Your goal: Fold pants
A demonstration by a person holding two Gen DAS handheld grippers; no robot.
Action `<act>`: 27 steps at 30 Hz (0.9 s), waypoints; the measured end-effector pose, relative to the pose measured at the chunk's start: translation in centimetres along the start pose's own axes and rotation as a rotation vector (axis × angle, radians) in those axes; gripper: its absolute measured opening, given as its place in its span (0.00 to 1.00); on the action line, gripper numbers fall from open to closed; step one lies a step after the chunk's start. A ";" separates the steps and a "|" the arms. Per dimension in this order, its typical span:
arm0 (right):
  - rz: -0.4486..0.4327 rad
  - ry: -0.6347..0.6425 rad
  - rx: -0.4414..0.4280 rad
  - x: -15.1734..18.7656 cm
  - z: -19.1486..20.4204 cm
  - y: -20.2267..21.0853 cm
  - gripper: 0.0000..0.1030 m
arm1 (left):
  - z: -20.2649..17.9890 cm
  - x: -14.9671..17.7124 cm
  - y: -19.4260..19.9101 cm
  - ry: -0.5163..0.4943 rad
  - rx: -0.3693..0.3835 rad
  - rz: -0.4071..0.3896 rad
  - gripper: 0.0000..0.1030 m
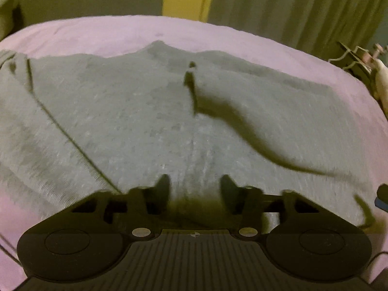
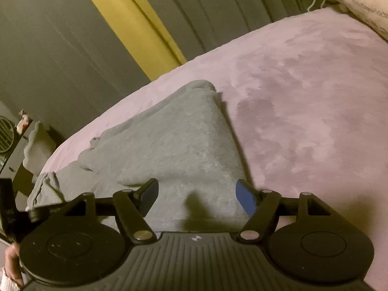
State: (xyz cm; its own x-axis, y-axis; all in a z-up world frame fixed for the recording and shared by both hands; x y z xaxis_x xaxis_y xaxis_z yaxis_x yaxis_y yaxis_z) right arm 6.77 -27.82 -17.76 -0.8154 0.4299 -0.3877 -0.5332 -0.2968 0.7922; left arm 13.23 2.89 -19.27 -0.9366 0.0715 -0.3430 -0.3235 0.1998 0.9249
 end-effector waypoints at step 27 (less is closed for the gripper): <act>-0.010 -0.068 0.011 0.5 -1.6 0.5 0.72 | -0.9 0.9 4.9 -0.021 -0.019 -0.035 0.39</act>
State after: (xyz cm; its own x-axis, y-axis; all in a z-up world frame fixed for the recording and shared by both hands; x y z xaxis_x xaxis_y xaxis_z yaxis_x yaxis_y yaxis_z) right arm 5.72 -29.08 -18.27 -0.7926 0.4900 -0.3628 -0.5382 -0.2827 0.7940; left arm 10.70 3.06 -14.91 -0.9215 0.0855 -0.3788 -0.3591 0.1840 0.9150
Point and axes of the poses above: each gripper's, at about its wrist camera, not at the fingertips, and y roughly against the way its jaws point, z to its left, x to its underside, the point moved 7 cm from there along -y, roughly the way its jaws point, and after that the axes turned 15 degrees about z, right-handed, at the moved point
